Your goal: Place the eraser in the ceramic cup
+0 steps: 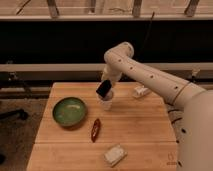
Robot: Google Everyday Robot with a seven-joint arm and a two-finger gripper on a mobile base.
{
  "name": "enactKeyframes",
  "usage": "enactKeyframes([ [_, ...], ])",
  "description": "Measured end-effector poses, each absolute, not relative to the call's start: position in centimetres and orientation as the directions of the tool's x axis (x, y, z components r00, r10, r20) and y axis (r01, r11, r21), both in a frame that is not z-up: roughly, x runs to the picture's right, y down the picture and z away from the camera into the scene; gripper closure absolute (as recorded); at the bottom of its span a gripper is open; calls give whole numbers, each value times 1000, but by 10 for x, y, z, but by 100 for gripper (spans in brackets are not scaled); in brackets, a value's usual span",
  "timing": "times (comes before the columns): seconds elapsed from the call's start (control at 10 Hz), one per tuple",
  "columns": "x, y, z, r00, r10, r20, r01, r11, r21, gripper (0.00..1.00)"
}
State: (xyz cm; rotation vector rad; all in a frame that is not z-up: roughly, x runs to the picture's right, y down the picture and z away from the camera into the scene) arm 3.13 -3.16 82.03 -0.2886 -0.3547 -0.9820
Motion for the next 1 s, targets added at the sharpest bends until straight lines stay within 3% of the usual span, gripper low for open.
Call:
enactKeyframes([
  [1.0,35,-33,817,491,-761,425,854,516,-65,20],
])
